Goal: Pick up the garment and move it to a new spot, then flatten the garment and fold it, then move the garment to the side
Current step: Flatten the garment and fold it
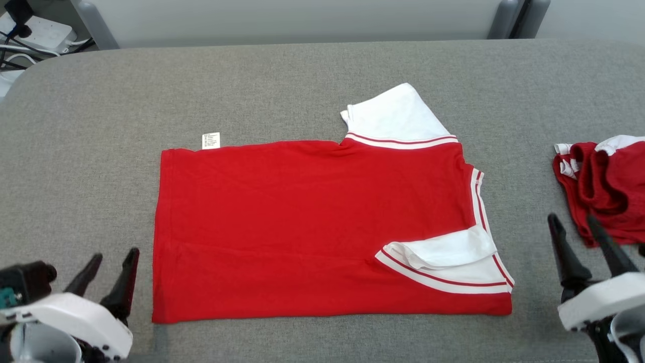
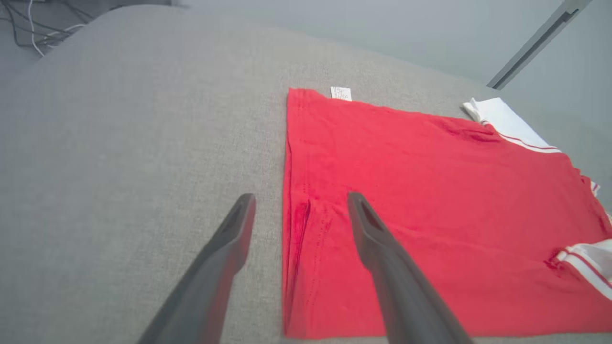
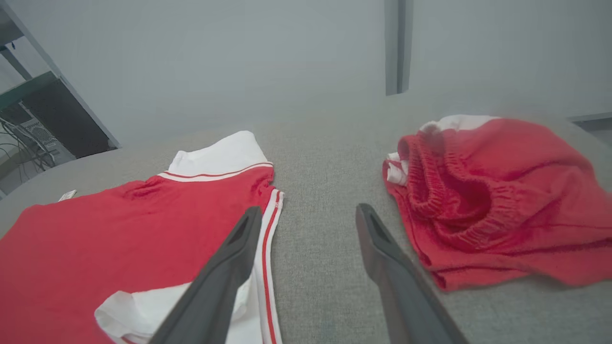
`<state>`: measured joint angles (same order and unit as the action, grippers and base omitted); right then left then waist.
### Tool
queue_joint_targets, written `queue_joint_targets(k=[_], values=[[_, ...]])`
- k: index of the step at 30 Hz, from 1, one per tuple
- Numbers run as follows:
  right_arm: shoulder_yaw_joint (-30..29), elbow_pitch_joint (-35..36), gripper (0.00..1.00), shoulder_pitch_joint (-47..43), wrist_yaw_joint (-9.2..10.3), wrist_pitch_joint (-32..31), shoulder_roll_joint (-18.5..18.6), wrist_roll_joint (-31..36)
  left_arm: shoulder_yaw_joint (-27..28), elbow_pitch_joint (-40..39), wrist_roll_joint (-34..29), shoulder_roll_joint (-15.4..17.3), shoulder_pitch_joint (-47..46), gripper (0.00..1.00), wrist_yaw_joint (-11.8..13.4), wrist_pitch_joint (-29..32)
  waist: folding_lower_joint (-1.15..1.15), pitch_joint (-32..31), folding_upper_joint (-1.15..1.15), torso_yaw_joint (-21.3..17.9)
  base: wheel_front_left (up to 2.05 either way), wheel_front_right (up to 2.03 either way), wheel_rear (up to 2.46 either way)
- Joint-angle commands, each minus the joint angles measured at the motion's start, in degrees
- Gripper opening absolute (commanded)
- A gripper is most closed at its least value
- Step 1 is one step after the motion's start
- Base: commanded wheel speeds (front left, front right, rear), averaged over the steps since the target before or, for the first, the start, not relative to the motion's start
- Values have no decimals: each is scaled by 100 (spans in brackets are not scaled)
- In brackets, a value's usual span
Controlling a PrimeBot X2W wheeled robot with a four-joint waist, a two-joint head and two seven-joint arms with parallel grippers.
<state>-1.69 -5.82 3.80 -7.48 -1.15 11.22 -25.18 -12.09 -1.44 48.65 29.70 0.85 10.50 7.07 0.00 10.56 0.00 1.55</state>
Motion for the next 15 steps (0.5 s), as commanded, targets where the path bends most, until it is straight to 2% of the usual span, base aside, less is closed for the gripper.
queue_joint_targets(k=[1, 3, 6, 10, 15], values=[[79, 197, 100, 223, -1, 57, 131, 62, 263, -169, -67, 212, -396, 100, 45, -9, 0, 23, 0, -10, 0, 0, 0], [98, 158, 100, 579, -1, 7, 231, 181, 229, -266, -203, 324, -692, 100, 78, 78, 0, 113, 0, -31, 0, 0, 0], [252, -34, 100, 1204, -1, -145, 440, 272, 52, -246, -312, 426, -1251, 100, -13, 347, 0, 307, 0, -31, 0, 0, 0], [632, -480, 100, 2260, -1, -386, 795, 200, -232, 109, -322, 473, -2162, 100, -302, 813, 0, 686, 0, 34, 0, 0, 0], [1380, -1263, 100, 3672, -1, -774, 1178, -70, -519, 922, -269, 371, -3306, 100, -781, 1199, 0, 1168, 0, 204, 0, 0, 0]])
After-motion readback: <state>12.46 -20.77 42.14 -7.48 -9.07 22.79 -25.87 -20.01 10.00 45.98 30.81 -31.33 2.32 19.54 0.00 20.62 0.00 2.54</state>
